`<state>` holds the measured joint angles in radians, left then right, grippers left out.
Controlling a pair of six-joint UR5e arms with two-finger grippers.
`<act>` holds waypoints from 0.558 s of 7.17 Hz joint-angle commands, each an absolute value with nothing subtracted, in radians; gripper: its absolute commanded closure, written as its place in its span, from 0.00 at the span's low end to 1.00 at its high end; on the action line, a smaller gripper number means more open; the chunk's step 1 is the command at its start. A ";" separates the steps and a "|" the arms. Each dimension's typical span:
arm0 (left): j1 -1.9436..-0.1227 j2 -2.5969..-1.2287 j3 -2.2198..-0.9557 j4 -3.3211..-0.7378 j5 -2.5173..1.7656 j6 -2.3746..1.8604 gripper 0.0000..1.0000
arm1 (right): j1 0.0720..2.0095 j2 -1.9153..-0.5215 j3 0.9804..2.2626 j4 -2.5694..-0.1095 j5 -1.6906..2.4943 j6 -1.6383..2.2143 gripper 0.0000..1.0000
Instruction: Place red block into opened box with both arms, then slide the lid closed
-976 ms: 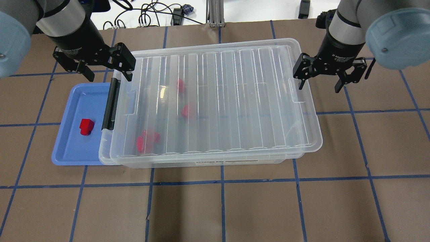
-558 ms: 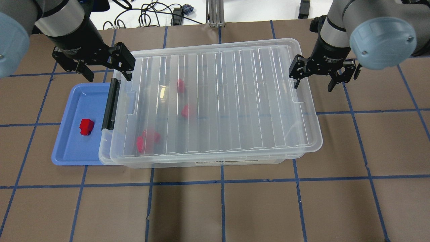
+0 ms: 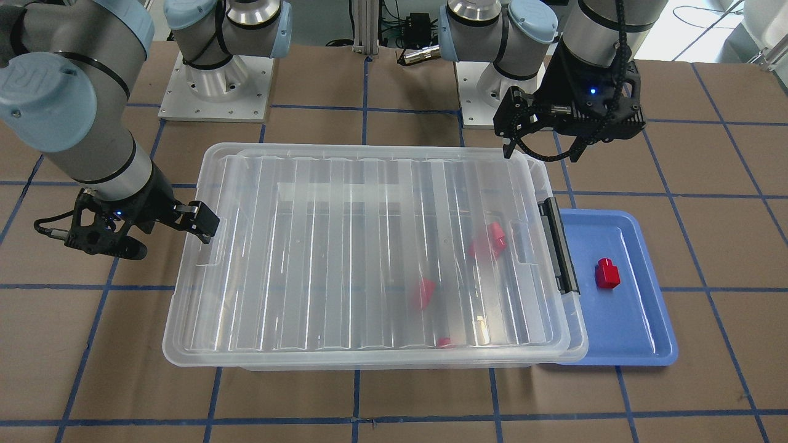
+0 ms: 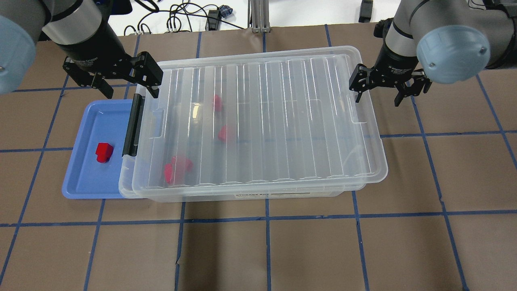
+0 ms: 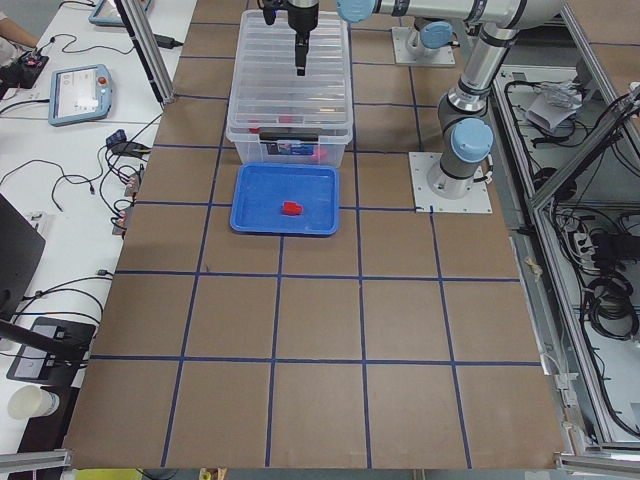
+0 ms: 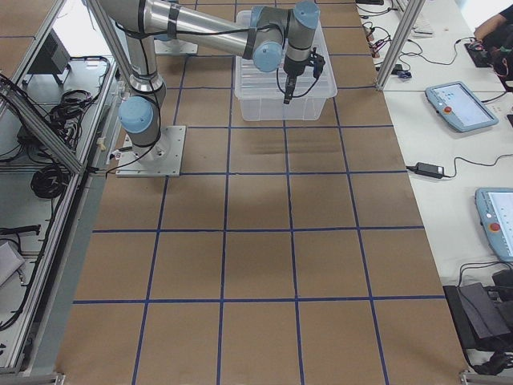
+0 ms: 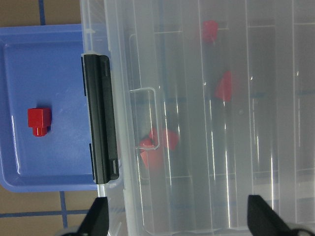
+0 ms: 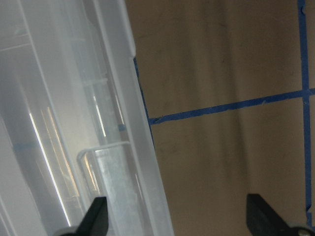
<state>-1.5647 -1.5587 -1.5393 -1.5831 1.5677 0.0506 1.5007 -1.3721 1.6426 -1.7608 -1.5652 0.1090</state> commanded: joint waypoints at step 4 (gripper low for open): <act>-1.565 -1.555 -1.540 -1.583 1.568 0.051 0.00 | 1.460 -1.351 1.644 -1.758 -1.566 0.101 0.00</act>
